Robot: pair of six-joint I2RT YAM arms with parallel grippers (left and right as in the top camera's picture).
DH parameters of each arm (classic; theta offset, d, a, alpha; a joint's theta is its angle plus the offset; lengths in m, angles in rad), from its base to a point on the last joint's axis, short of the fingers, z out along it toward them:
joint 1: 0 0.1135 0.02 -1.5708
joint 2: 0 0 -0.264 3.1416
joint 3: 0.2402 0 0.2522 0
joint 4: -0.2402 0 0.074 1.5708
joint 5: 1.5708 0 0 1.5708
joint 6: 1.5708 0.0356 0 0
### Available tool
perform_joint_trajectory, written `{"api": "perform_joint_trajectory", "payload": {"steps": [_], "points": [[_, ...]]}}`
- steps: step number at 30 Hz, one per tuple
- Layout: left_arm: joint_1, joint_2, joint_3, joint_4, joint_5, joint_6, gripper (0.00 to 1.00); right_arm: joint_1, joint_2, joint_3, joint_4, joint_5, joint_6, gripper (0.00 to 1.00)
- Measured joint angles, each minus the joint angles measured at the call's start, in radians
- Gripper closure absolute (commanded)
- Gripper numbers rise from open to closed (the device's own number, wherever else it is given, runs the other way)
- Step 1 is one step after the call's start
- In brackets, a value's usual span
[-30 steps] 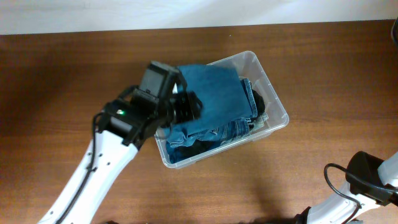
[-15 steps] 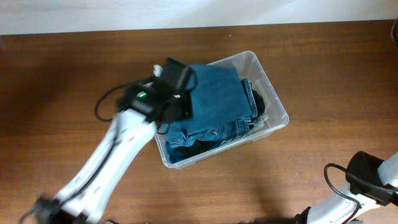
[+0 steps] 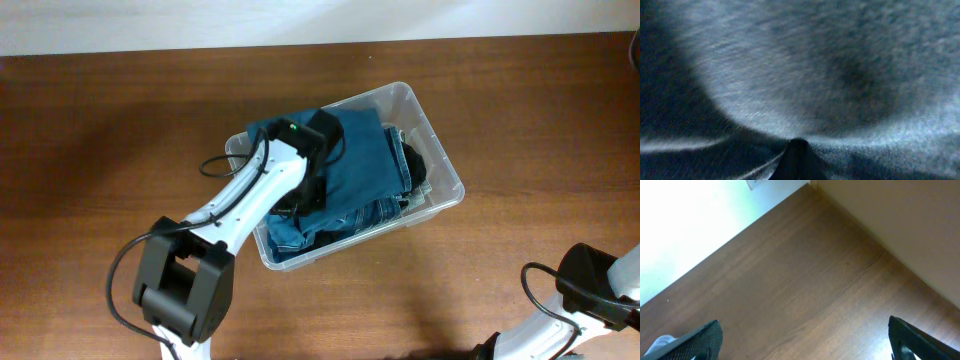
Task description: Pack container
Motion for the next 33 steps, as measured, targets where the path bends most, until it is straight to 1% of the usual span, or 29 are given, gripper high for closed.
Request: {"api": "perform_joint_trajectory", "payload": {"steps": [3,7,9,11,14,18,24,28,33], "points": [[0.027,0.012,0.114,-0.072,0.024,0.007,1.00,0.000,0.000,0.000,0.000,0.000,0.000,0.02],[0.065,-0.003,0.318,-0.059,0.020,0.022,1.00,0.000,0.000,0.000,0.000,0.000,0.000,0.02],[0.080,-0.044,0.385,-0.048,-0.014,0.024,0.99,0.000,0.000,0.000,0.000,0.000,0.000,0.02],[0.084,-0.087,0.415,-0.039,-0.060,0.026,0.99,0.000,0.000,0.000,0.000,0.000,0.000,0.02],[0.084,-0.120,0.428,-0.038,-0.106,0.026,0.99,0.000,0.000,0.000,0.000,0.000,0.000,0.01],[0.085,-0.089,0.417,-0.016,-0.149,0.026,0.99,0.000,0.000,0.000,0.000,0.000,0.000,0.02],[0.091,0.054,0.377,0.045,-0.202,0.026,0.99,0.000,0.000,0.000,0.000,0.000,0.000,0.02],[0.113,0.195,0.368,0.062,-0.221,0.026,0.99,0.000,0.000,0.000,0.000,0.000,0.000,0.02],[0.125,0.273,0.372,0.062,-0.214,0.026,1.00,0.000,0.000,0.000,0.000,0.000,0.000,0.02]]}}
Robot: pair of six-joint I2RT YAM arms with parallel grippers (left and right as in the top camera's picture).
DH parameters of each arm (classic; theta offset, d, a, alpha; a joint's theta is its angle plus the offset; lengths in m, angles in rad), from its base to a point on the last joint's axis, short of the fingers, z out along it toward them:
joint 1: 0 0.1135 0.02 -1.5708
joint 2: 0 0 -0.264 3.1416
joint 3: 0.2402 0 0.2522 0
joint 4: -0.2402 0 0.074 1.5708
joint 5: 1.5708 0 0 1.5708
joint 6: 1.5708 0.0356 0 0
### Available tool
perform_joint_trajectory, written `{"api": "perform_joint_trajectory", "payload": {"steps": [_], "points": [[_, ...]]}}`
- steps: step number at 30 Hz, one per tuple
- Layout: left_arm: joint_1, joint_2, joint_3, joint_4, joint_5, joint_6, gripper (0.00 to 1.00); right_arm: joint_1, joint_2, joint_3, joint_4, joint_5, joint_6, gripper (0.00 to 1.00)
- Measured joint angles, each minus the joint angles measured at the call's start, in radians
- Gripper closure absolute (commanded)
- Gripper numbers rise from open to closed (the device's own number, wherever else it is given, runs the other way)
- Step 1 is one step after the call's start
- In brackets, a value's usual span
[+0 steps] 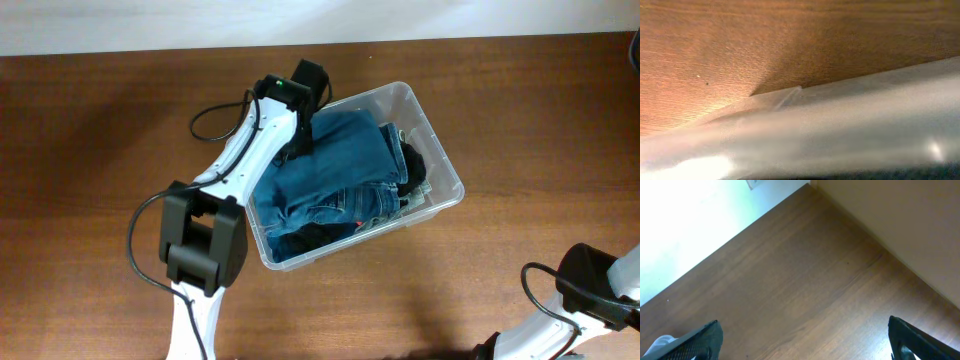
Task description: Pack container
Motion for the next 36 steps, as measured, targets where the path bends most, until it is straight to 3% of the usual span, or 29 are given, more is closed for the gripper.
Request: {"api": "perform_joint_trajectory", "payload": {"steps": [9,21,36], "points": [[-0.012,-0.034,0.014,-0.032,-0.006,0.000,1.00,0.000,0.000,0.000,0.000,0.000,0.000,0.02],[-0.124,-0.482,0.066,-0.049,-0.010,-0.005,1.00,0.000,0.000,0.000,0.000,0.000,0.000,0.02],[-0.130,-0.279,-0.256,-0.042,0.337,0.008,1.00,0.000,0.000,0.000,0.000,0.000,0.000,0.02]]}}
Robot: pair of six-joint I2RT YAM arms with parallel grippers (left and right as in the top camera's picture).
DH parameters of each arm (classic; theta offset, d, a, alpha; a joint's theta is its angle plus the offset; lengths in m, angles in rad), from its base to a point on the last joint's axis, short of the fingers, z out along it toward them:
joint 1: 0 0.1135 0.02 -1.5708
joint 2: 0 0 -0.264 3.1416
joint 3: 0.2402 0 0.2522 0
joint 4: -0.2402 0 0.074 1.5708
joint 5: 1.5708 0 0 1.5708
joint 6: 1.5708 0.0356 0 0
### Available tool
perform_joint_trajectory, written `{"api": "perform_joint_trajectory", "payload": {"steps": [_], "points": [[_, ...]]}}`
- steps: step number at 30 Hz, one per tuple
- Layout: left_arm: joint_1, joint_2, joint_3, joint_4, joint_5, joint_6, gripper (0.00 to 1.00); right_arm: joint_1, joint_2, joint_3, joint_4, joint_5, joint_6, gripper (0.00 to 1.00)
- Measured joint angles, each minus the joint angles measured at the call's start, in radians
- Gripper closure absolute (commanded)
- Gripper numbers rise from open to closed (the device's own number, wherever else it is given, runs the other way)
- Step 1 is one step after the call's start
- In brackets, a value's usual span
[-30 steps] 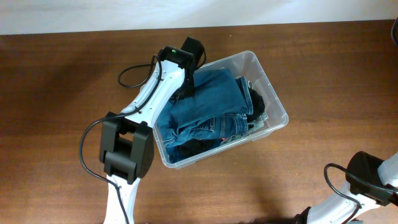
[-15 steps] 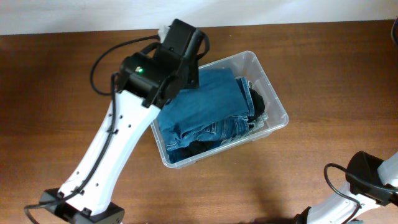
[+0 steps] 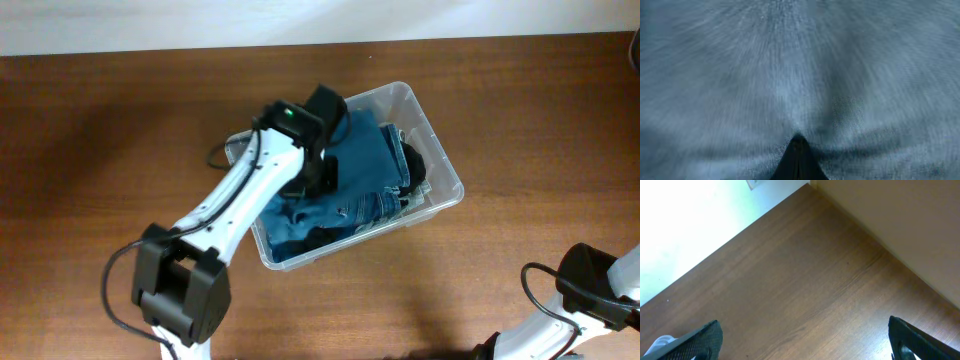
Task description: Pack container
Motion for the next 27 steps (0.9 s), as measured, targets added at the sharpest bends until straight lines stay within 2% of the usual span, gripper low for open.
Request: {"api": "perform_joint_trajectory", "payload": {"steps": [7,15,21,23,25,27], "points": [[-0.001,-0.024,-0.137,0.148,0.036,0.015,1.00,0.000,0.000,0.000,0.000,0.000,0.000,0.02],[-0.002,-0.042,-0.138,0.156,0.043,0.018,1.00,0.000,0.000,0.000,0.000,0.000,-0.001,0.01],[-0.002,-0.100,-0.058,0.129,0.039,0.018,0.98,0.000,0.000,0.000,0.000,0.000,-0.001,0.02],[0.006,-0.159,-0.008,0.098,-0.006,0.018,0.89,0.000,0.000,0.000,0.000,0.000,-0.001,0.02],[0.034,-0.239,0.034,0.089,-0.064,0.016,0.36,0.000,0.000,0.000,0.000,0.000,0.000,0.02],[0.088,-0.338,0.066,0.090,-0.132,0.021,0.01,0.000,0.000,0.000,0.000,0.000,-0.001,0.02]]}}
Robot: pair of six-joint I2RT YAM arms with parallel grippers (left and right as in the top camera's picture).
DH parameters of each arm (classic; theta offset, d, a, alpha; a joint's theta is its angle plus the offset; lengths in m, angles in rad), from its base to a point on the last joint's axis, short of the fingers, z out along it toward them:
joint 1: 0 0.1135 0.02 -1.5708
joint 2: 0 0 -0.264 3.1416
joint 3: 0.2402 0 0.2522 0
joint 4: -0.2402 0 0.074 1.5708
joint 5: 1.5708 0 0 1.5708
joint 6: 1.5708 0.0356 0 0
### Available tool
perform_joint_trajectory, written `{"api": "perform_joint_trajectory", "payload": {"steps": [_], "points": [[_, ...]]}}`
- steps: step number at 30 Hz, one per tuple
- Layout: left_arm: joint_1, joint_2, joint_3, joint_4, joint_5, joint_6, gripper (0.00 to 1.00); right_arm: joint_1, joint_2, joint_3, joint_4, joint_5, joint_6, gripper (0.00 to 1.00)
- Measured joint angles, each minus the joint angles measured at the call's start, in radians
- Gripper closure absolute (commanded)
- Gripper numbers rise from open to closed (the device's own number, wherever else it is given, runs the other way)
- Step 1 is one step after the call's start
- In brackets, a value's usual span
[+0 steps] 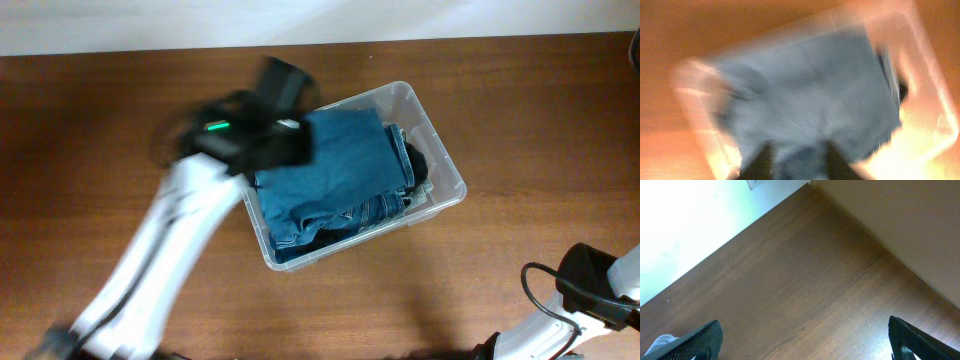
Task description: Pack container
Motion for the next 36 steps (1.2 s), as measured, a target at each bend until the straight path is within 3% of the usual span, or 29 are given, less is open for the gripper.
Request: {"api": "perform_joint_trajectory", "payload": {"steps": [6,11,12,13,14,23,27,31,32,35,36], "points": [[0.207,-0.244,0.030,-0.039,-0.219,-0.003,0.01,0.000,0.000,0.000,0.000,0.000,0.000,0.02],[0.321,-0.300,0.030,-0.124,-0.298,-0.003,0.01,0.000,0.000,0.000,0.000,0.000,0.000,0.02],[0.329,-0.300,0.030,-0.145,-0.302,-0.003,0.33,0.000,0.000,0.000,0.000,0.000,0.001,0.02],[0.335,-0.300,0.029,-0.168,-0.303,-0.003,0.84,0.000,0.000,0.000,0.000,0.000,0.000,0.02],[0.337,-0.299,0.029,-0.186,-0.299,-0.006,0.99,0.000,0.000,0.000,0.000,0.000,0.000,0.02],[0.338,-0.255,-0.003,-0.346,-0.090,-0.003,0.99,0.000,0.000,0.000,0.000,0.000,0.000,0.02],[0.338,-0.249,-0.138,-0.282,0.061,-0.003,0.99,0.000,0.000,0.000,0.000,0.000,0.000,0.02],[0.338,-0.245,-0.346,-0.120,0.205,-0.003,0.99,0.000,0.000,0.000,0.000,0.000,0.001,0.02],[0.338,-0.244,-0.401,-0.071,0.241,-0.003,0.96,0.000,0.000,0.000,0.000,0.000,0.001,0.02],[0.338,-0.232,-0.543,0.060,0.338,-0.003,0.44,0.000,0.000,0.000,0.000,0.000,0.000,0.02],[0.338,-0.227,-0.583,0.098,0.369,-0.003,0.44,0.000,0.000,0.000,0.000,0.000,0.000,0.02]]}}
